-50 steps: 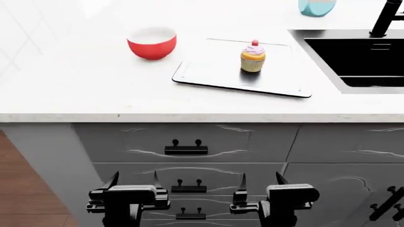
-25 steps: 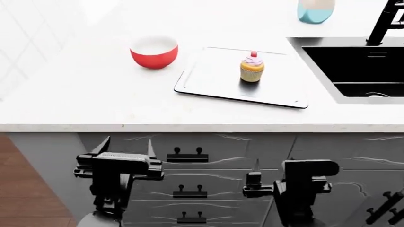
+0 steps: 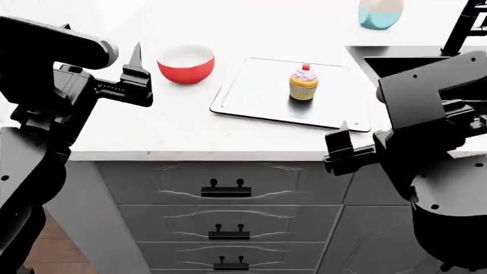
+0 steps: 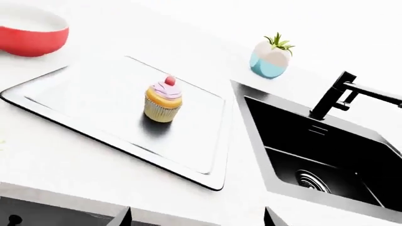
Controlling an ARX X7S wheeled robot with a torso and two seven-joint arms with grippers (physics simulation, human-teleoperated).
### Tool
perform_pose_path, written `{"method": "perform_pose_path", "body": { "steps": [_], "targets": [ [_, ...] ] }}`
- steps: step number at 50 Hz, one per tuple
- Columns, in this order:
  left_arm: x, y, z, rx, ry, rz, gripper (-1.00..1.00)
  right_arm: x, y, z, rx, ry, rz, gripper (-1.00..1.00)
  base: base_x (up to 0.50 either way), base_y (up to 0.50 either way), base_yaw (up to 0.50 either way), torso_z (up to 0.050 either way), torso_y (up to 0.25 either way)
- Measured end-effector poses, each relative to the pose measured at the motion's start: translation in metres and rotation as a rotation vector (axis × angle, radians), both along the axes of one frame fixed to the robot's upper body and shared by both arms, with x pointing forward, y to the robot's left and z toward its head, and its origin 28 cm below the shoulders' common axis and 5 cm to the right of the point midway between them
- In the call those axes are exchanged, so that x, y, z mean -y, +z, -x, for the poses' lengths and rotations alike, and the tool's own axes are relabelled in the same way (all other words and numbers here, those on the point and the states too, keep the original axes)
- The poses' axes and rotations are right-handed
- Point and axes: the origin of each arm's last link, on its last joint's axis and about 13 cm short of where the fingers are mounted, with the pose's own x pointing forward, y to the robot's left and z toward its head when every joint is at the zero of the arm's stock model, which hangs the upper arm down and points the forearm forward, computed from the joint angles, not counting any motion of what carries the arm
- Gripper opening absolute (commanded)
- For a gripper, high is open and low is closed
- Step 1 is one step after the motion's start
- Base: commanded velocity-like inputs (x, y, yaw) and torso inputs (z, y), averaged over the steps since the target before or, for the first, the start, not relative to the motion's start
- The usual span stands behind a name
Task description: Move the fresh-baked cupcake off the tray onto the counter, and place the bowl used for mixing into the sink.
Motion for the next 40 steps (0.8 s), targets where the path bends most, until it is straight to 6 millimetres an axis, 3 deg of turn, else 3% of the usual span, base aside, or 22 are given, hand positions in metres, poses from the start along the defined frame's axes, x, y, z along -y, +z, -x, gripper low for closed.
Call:
{"method": "perform_pose_path", "body": {
  "steps": [5, 14, 40],
  "targets": [
    [-0.002, 0.007, 0.001, -0.008, -0.010, -0.048, 1.00, 0.002, 0.015, 0.007, -0.031, -0.005, 0.042, 1.00, 0.08, 0.00, 0.00, 0.050, 0.066],
    [-0.003, 0.013, 0.003, -0.016, -0.020, -0.094, 1.00, 0.006, 0.027, 0.016, -0.060, -0.028, 0.072, 1.00, 0.50, 0.00, 0.00, 0.050, 0.065],
    [-0.003, 0.019, 0.002, -0.026, -0.008, -0.093, 1.00, 0.008, 0.031, 0.021, -0.085, -0.042, 0.073, 1.00, 0.50, 0.00, 0.00, 0.048, 0.062]
  ]
}}
